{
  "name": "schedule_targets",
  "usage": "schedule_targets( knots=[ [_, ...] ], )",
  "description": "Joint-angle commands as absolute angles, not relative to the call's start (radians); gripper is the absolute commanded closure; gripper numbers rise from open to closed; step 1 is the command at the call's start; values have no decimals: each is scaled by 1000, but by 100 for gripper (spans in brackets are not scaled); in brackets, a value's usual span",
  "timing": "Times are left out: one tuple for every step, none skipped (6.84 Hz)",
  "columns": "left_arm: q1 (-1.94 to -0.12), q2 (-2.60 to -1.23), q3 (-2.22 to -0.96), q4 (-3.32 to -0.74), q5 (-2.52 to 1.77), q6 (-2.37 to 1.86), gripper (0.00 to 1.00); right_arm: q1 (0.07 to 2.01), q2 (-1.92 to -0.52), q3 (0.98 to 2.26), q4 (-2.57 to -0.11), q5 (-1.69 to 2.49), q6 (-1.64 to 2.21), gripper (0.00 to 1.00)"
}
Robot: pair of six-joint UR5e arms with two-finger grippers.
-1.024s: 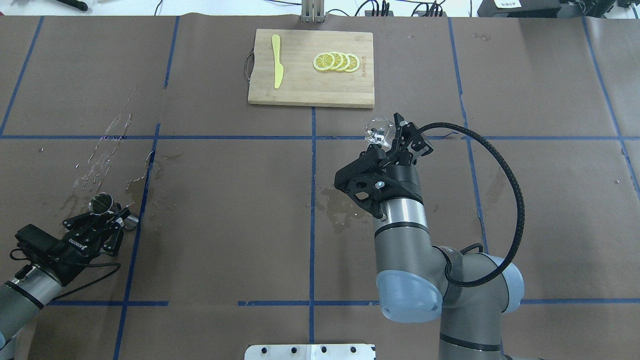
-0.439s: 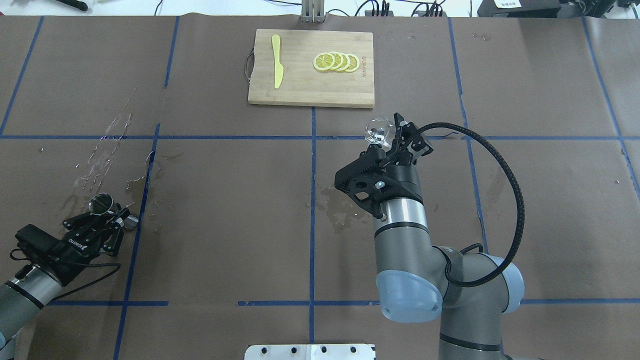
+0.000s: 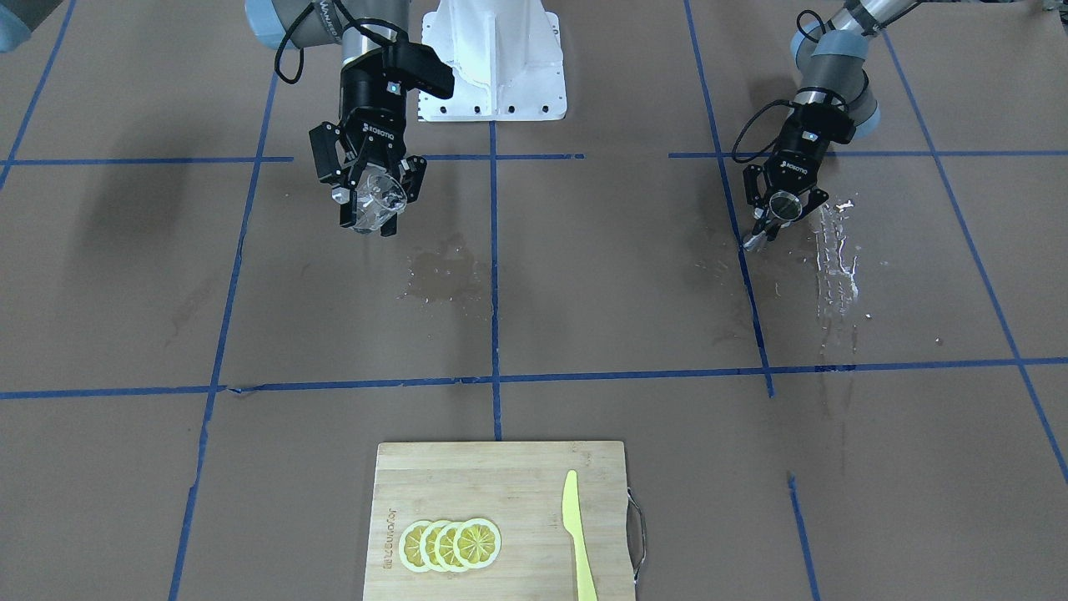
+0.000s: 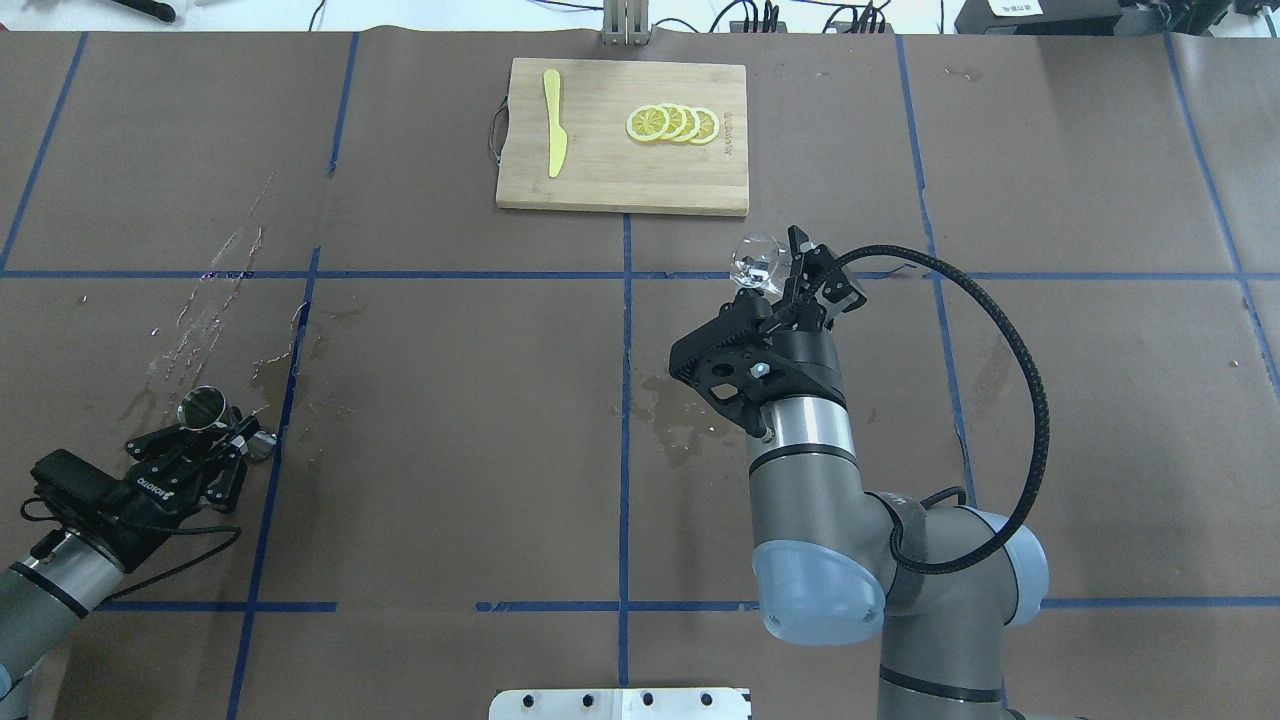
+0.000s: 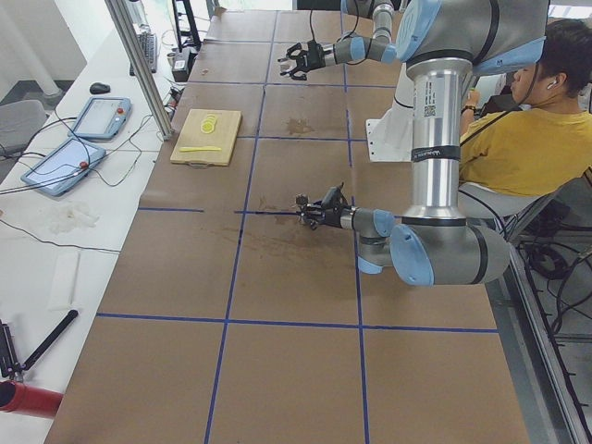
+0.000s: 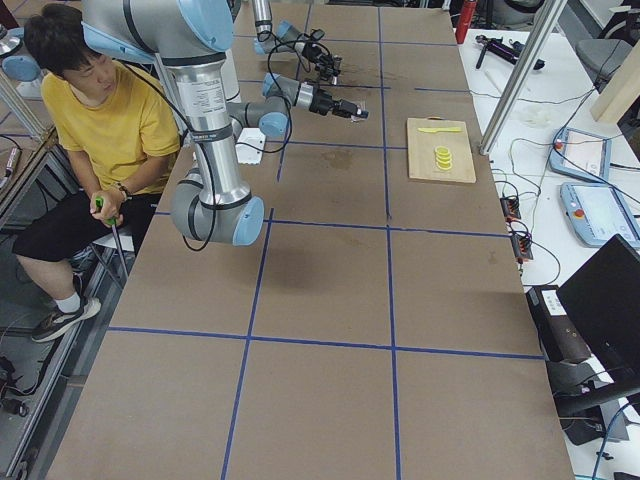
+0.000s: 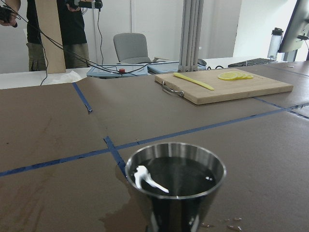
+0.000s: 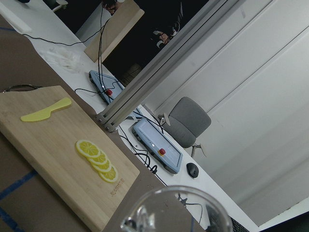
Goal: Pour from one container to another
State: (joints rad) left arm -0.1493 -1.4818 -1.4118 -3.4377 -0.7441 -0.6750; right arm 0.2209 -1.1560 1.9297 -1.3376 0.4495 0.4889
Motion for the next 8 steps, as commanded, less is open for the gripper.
schedule_targets(
  knots=[
    [-149, -1482, -1411, -3438, -744, -675, 71, 221, -1157, 1930, -1338, 449, 488, 100],
    [-149, -1482, -1411, -3438, -744, -675, 62, 221, -1157, 1930, -1338, 449, 488, 100],
    [-149, -1482, -1411, -3438, -744, -675, 56, 221, -1157, 1930, -1338, 449, 488, 100],
    [-149, -1482, -1411, -3438, -744, -675, 53, 221, -1157, 1930, -1338, 449, 488, 100],
    [-149, -1482, -1411, -3438, -744, -675, 49, 221, -1157, 1930, -1338, 449, 488, 100],
    [-149, -1482, -1414, -3439, -742, -675, 38, 221, -1157, 1930, -1338, 449, 488, 100],
    [-149, -1482, -1417, -3460, -741, -678, 0, 221, -1157, 1930, -1338, 449, 488, 100],
    [-152, -1480, -1428, -3471, -738, -683, 0, 221, -1155, 1931, -1338, 449, 488, 100]
  ],
)
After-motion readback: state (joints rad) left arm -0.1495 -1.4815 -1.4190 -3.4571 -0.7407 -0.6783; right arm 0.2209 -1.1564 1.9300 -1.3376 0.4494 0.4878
